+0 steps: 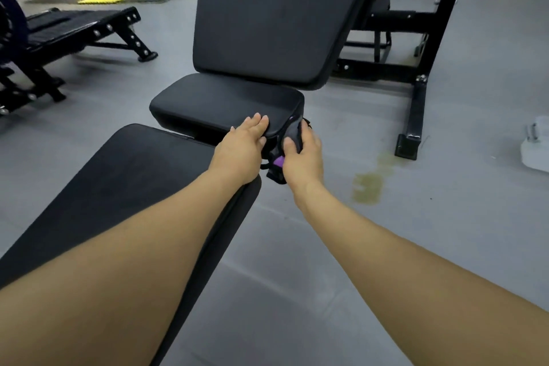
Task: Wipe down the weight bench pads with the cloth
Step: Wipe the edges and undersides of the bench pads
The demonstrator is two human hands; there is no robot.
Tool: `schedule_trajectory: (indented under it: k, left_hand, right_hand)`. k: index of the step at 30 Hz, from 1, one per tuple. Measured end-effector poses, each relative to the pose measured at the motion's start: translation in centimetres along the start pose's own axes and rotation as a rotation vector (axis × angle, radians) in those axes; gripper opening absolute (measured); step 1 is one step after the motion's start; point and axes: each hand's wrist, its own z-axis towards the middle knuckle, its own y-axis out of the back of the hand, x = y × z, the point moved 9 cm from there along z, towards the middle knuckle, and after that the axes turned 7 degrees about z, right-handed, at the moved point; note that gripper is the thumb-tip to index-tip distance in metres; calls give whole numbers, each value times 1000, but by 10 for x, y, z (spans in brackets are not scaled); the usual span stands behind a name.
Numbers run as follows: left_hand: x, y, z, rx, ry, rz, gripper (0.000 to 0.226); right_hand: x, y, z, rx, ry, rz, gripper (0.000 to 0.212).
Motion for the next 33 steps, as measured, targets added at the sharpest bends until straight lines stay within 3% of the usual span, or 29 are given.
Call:
schedule_trajectory:
  k: [13, 17, 19, 25, 30, 33]
  left_hand:
    - [-3, 2, 1, 4, -11, 133, 47]
    - [-2, 3, -1, -14, 15, 163, 46]
    - [-1, 3, -4, -1, 27, 157, 46]
    - [0, 3, -5, -6, 62, 114, 46]
    - [1, 3, -2, -11, 64, 107, 47]
    - [1, 2, -1, -12, 55, 104, 46]
  right_hand:
    - [4, 4, 58, -92, 366, -146, 45]
    - [1, 12, 97, -87, 267, -81, 41]
    - [-2, 11, 89, -93, 263, -36, 40]
    - [-3, -2, 28, -8, 523, -31, 30]
    - [3, 15, 99, -135, 306, -12, 24]
    - [-7, 19, 131, -72, 134, 64, 17]
